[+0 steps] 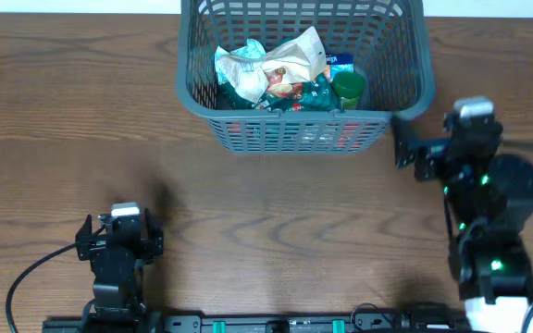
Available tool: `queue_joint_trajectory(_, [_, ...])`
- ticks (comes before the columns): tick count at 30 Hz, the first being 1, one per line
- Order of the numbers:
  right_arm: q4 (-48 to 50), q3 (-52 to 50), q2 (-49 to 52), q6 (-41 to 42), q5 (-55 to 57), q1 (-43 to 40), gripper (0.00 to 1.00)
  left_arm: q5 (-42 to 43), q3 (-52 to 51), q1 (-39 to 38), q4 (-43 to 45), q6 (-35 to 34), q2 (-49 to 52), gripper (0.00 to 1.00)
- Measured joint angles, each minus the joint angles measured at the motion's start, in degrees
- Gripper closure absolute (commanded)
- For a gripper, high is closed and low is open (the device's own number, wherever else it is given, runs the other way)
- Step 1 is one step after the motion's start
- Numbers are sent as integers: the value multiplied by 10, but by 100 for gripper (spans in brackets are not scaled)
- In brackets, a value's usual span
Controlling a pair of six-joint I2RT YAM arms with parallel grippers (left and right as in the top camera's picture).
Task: Pack container
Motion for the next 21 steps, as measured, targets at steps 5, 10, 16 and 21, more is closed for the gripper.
queue_joint_trajectory(5, [36, -97, -62, 0, -16, 0, 1, 0, 0, 0, 0, 0, 0, 1])
queue_joint_trajectory(10, [78, -177, -110, 0, -29, 0, 1, 0, 0, 0, 0, 0, 0, 2])
queue_joint_trajectory(16, [152, -256, -169, 0, -38, 0, 1, 0, 0, 0, 0, 0, 0, 1])
queue_joint_trajectory(21, [166, -301, -206, 0, -39, 0, 1, 0, 0, 0, 0, 0, 0, 1])
